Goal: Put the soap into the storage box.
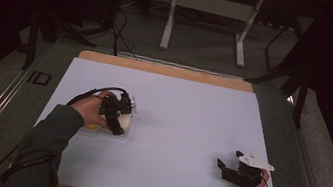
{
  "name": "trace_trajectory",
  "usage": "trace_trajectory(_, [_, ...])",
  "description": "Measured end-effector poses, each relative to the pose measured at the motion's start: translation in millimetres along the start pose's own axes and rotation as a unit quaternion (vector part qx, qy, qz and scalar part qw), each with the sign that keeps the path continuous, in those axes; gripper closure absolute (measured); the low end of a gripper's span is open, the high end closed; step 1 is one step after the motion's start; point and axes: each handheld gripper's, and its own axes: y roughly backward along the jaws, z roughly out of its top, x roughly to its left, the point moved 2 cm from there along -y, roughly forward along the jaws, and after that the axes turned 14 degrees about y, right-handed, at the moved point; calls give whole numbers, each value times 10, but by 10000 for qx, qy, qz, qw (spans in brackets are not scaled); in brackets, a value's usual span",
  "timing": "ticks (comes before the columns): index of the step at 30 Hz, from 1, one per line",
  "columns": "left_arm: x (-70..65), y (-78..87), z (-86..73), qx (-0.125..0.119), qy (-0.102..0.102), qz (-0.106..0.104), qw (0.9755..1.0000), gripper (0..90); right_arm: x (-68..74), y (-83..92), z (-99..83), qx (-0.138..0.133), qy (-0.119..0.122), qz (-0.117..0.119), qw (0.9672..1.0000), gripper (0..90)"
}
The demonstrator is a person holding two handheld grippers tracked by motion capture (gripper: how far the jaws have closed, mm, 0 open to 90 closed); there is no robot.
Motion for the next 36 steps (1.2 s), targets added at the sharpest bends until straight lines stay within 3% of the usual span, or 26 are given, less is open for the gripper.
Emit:
trace_trajectory(11, [61, 43, -56, -37, 70, 71, 9999, 255, 1, 1, 0, -1, 7, -8, 10000, 189])
trace_trajectory(36, [251, 98, -253, -82, 438, 99, 9990, 255, 5, 1, 0, -15, 32, -26, 10000, 189])
